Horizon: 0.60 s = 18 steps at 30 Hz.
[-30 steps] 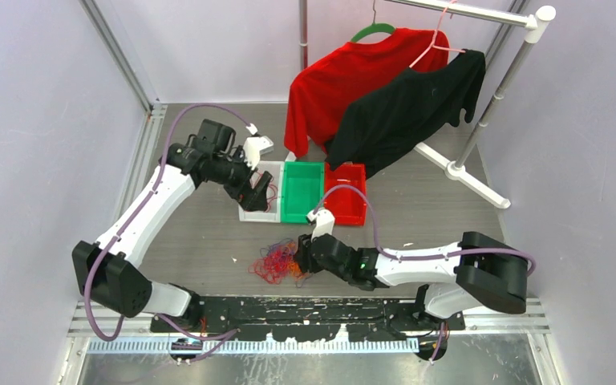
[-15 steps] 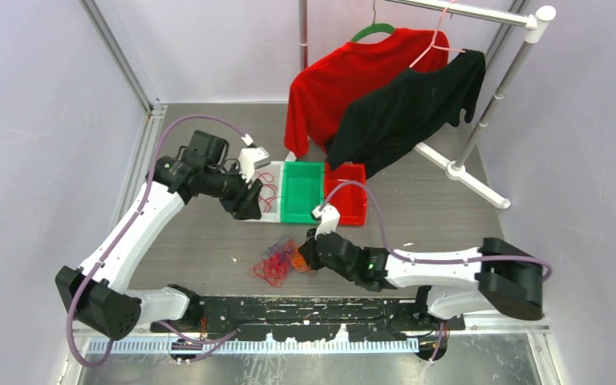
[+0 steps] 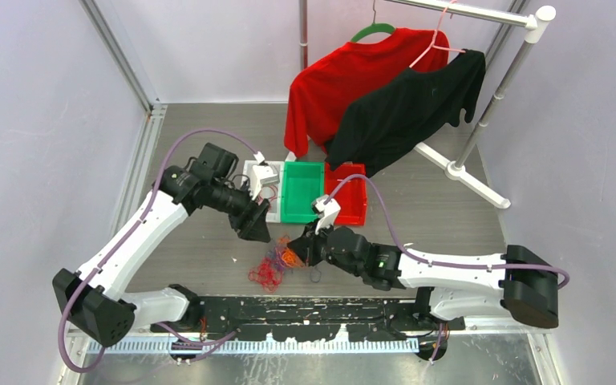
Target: Untangle the cables
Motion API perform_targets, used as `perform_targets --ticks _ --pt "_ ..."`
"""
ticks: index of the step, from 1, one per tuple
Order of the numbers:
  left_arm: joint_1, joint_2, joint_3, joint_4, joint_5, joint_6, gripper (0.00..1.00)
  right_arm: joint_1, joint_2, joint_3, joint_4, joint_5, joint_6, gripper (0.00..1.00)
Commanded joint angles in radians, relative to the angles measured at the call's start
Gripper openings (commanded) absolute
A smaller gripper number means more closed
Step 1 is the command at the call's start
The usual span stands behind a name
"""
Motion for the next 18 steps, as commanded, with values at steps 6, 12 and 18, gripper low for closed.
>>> perform_targets --ticks 6,12,18 --pt "-0.044 -0.075 -0.109 0.038 0.09 0.019 0.77 -0.003 -0.116 0.047 0.198 -0.098 0.004 0.06" --pt "-0.045 -0.096 -0.119 0.115 0.113 -0.013 0.87 -0.008 -0.122 0.062 0.246 -0.149 0.042 0.06" --pt "-0.082 -0.092 -0.141 0.109 0.095 -0.009 0.56 -0.016 -0.119 0.053 0.273 -0.15 0.07 0.06"
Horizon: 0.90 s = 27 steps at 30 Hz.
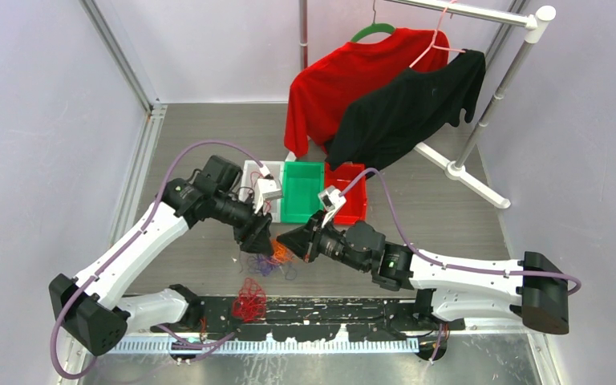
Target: Untangle the cables
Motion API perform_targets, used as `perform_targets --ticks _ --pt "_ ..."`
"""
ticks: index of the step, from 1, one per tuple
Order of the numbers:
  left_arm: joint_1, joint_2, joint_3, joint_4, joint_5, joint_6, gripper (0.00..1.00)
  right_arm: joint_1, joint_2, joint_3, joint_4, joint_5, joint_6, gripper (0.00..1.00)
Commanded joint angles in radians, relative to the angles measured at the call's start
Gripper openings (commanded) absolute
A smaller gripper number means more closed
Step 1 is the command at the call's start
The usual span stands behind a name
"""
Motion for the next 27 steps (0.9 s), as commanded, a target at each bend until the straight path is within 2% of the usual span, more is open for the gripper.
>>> perform_targets --ticks 1,5,10,15,19,21,23,25,27 --pt "-0.026 -0.029 -0.028 0.034 0.013 0.005 0.49 -0.017 -0.021 0.028 0.097 -0.01 0.041 0.05" --pt "-0.027 -0.04 -0.058 0.031 -0.014 0.023 0.32 -0.043 -0.063 -0.013 0.105 0.008 0.067 0.05" --pt "-0.027 -0.034 -0.053 0.023 -0.057 0.039 0.03 -0.078 -0.118 -0.039 0.028 0.055 0.072 0.04" --pt "-0.027 -0.028 -0.066 -0.017 -0.193 0.13 0.0 -0.083 -0.179 -0.043 -0.165 0.185 0.012 0.02" --pt "-0.027 -0.043 -0.09 -0.053 -0.226 0.202 0.0 -0.083 -0.162 -0.028 -0.304 0.212 -0.04 0.03" --pt "-0.027 -0.055 -0.107 -0.059 -0.255 0.233 0.18 -0.083 -0.13 -0.019 -0.343 0.2 -0.07 0.11" --pt "-0.027 -0.06 -0.114 -0.064 -0.31 0.241 0.3 -0.083 -0.09 -0.001 -0.389 0.195 -0.091 0.17" --pt "-0.025 -0.054 -0.105 -0.082 -0.343 0.242 0.53 -0.075 -0.062 0.016 -0.413 0.195 -0.124 0.28" --pt "-0.012 -0.055 -0.096 -0.09 -0.356 0.233 0.68 -0.056 -0.048 0.031 -0.426 0.205 -0.168 0.37"
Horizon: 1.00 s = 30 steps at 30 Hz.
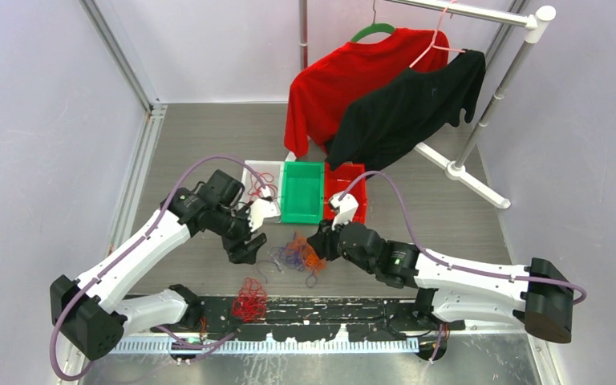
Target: Untangle the cables
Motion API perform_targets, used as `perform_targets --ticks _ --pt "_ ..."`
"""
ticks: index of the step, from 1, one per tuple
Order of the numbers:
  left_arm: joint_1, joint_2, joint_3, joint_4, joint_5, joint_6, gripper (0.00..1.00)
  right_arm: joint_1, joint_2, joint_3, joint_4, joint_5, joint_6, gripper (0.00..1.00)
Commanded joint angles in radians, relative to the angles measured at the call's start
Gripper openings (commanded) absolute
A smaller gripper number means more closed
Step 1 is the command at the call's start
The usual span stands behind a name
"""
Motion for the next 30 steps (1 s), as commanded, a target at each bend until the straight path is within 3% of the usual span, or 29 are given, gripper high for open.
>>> perform_targets --ticks 1,5,8,17,26,30 --pt "0.024 -0.028 0.024 -0.026 -0.078 0.023 0.75 0.038 0.024 0.076 -0.061 0.038 -0.128 0.41" --pt "0.106 -0.039 0.06 -0.01 -0.112 0.022 0.85 0.111 0.046 0.115 -0.029 0.023 -0.265 0.5" --pt "0.212 -0.026 0.107 -0.018 -0.069 0.01 0.87 0.178 0.127 0.17 0.002 -0.092 -0.38 0.52" --pt "0.414 0.075 0.225 -0.063 -0.009 -0.02 0.87 0.3 0.573 0.447 -0.05 -0.33 -0.694 0.53" --pt "0.484 0.067 0.231 -0.065 0.04 -0.037 0.87 0.302 0.787 0.557 -0.021 -0.345 -0.8 0.52" --pt "0.485 0.049 0.209 -0.057 0.052 -0.044 0.87 0.302 0.835 0.58 0.005 -0.355 -0.791 0.47"
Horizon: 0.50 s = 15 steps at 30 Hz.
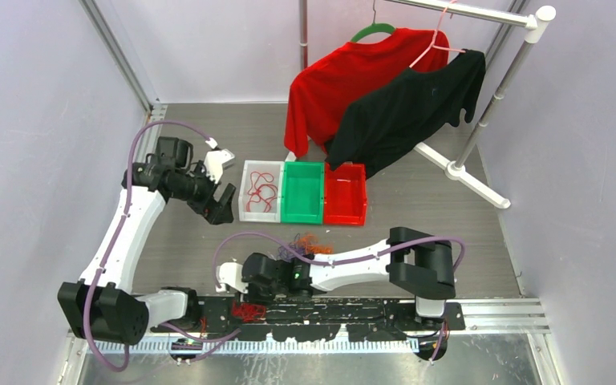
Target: Untangle the cables
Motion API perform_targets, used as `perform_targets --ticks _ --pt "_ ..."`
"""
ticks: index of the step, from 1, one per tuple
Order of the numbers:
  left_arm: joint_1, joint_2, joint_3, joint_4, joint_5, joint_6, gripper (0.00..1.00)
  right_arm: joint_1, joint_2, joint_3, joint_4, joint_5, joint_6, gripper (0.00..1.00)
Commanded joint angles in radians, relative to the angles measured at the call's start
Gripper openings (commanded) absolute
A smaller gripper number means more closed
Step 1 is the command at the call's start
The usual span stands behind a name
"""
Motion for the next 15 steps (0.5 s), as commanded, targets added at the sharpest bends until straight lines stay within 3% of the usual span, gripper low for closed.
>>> perform_targets --ticks 1,4,6,11,15 --pt "0.006 -0.046 0.008 0.006 0.048 -0.018 0.87 0.0 0.021 0.062 0.085 -0.019 -0.024 0.39" --pt "0.006 -0.055 0.001 0.012 0.04 -0.013 0.87 0.0 0.014 0.053 0.114 0.013 -0.012 0.1" --pt "0.006 -0.058 0.005 0.011 0.046 -0.007 0.87 -0.001 -0.016 0.029 0.143 0.046 0.0 0.02" --pt "0.006 -0.069 0.017 -0.004 0.106 0.007 0.87 -0.029 -0.175 -0.065 0.202 0.107 0.068 0.01" --pt "0.006 -0.097 0.068 -0.069 0.278 0.022 0.86 -0.087 -0.308 -0.181 0.302 0.115 0.183 0.01"
